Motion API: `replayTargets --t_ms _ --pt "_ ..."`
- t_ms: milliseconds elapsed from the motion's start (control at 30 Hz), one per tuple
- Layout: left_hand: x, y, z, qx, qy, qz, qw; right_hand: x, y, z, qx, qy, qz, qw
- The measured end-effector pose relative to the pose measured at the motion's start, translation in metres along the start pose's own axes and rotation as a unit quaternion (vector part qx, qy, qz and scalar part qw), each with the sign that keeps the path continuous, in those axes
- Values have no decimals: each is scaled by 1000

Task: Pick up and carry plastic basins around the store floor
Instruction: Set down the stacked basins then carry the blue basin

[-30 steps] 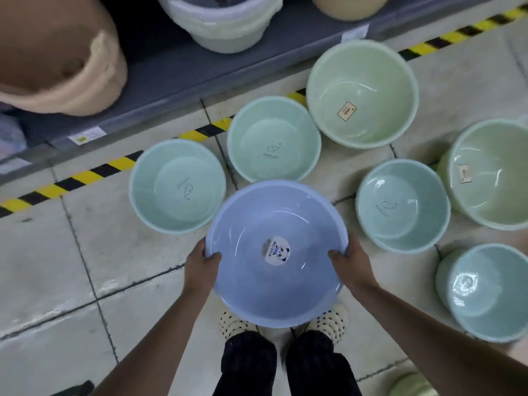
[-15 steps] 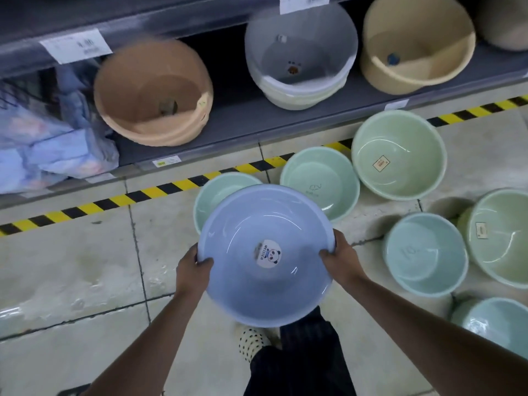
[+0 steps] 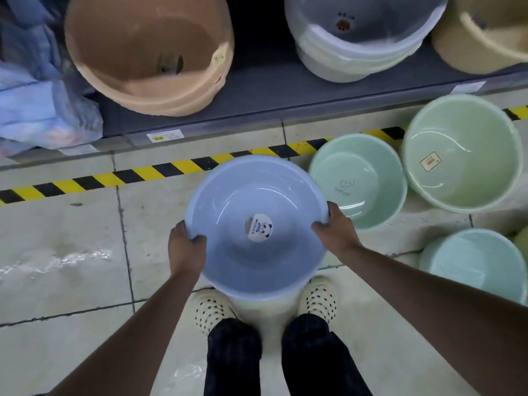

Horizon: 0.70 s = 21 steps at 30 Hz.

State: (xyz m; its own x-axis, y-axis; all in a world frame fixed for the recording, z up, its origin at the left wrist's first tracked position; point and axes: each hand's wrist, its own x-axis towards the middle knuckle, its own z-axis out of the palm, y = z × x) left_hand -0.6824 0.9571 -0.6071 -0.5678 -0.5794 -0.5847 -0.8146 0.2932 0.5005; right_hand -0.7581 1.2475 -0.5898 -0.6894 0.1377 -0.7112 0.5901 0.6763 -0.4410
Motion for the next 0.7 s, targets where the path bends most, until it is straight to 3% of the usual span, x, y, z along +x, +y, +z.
replayTargets --t_ms 400,700 --pt "94 -32 43 6 5 14 1000 80 26 83 -73 38 27 996" --pt "127 -64 71 -50 -6 8 999 107 51 122 -14 66 27 997"
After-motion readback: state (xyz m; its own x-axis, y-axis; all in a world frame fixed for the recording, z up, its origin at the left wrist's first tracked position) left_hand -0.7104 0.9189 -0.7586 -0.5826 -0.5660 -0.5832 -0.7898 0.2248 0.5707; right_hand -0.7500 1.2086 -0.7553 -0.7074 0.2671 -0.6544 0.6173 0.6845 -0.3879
